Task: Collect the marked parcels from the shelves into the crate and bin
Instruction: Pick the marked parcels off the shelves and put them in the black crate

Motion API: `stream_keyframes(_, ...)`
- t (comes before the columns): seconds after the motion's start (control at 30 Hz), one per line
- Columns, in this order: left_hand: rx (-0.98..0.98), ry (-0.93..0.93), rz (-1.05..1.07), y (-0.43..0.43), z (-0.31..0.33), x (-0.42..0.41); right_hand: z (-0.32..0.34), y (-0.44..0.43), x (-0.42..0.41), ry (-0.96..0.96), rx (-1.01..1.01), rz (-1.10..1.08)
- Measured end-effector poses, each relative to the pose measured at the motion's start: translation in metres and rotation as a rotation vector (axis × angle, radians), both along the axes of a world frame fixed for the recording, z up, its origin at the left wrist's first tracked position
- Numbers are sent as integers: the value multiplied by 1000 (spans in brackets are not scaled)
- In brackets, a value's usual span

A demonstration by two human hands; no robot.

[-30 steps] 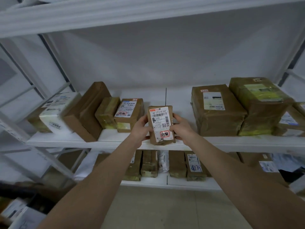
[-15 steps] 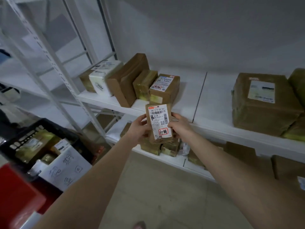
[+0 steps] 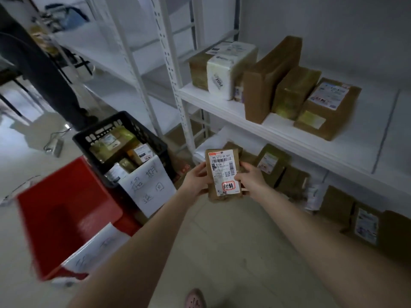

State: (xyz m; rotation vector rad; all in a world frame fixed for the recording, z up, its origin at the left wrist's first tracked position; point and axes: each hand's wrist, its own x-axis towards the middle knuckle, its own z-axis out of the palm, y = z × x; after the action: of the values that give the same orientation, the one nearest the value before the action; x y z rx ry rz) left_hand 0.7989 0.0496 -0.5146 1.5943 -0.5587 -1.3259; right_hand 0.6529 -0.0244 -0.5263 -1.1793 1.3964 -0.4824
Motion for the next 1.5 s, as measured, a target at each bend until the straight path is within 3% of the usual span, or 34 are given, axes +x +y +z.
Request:
stream_keyframes(0.3, 162, -5, 179, 52, -26, 195, -42, 30, 208, -48, 82, 209)
stream_keyframes(0.5, 171, 25, 305, 70, -49, 274, -63, 31, 297, 1, 113, 319)
stream_keyframes(0.9, 206, -40, 511, -35, -95, 413, -104, -82, 461, 49, 80, 457)
stream_keyframes(1.23, 339, -1, 421, -102, -142, 486, -150, -154, 544, 199, 158, 472)
stream_keyframes(1.5, 267, -103, 489, -120, -158, 555, -157, -169, 603, 94, 145, 436)
